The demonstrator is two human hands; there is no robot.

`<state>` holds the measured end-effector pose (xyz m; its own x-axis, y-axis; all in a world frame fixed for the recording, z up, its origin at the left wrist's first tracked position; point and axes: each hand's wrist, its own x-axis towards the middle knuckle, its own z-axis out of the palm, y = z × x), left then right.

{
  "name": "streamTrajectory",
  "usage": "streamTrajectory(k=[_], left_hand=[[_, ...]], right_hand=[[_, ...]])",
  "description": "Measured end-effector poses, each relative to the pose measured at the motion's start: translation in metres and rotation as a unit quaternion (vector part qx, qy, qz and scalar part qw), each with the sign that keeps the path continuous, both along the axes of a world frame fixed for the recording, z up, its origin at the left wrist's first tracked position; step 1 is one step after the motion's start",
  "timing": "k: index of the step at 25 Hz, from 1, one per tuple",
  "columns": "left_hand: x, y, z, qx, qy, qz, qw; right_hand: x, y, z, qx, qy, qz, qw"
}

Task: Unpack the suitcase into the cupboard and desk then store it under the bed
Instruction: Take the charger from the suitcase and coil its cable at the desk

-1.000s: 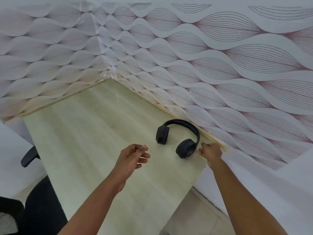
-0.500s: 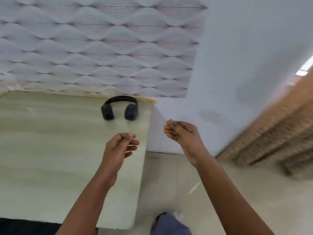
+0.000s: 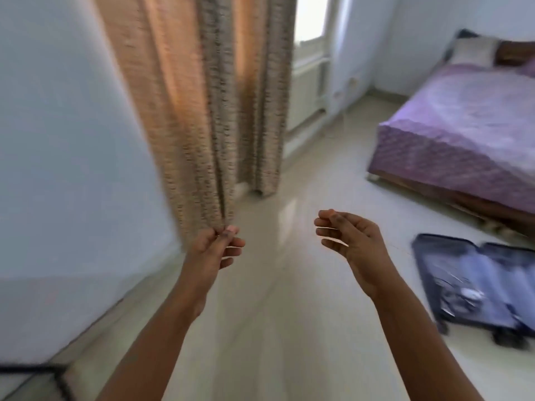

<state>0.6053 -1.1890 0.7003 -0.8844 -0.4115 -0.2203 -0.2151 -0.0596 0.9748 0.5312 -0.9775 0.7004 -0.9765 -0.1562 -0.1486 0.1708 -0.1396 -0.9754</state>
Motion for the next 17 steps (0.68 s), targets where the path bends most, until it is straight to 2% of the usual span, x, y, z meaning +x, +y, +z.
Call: streamTrajectory(k=[4,8,17], left_hand=[[-0.09,0.172,-0.013,0.027,-0.017,-0.169,0.985],[-0.146,0.282,-0.024,0.027,-0.033,-0.297,0.954],[-0.338,0.459,-0.092,0.007,-0.125,-0.397,0.909]], right_hand=[[-0.021,0.19,-0.018,0.031,-0.026,-0.156,0.987],[-0.03,0.311,-0.031,0.03,-0.054,-0.278,0.959],[-0.135,0.478,-0.084,0.049,-0.117,-0.449,0.884]])
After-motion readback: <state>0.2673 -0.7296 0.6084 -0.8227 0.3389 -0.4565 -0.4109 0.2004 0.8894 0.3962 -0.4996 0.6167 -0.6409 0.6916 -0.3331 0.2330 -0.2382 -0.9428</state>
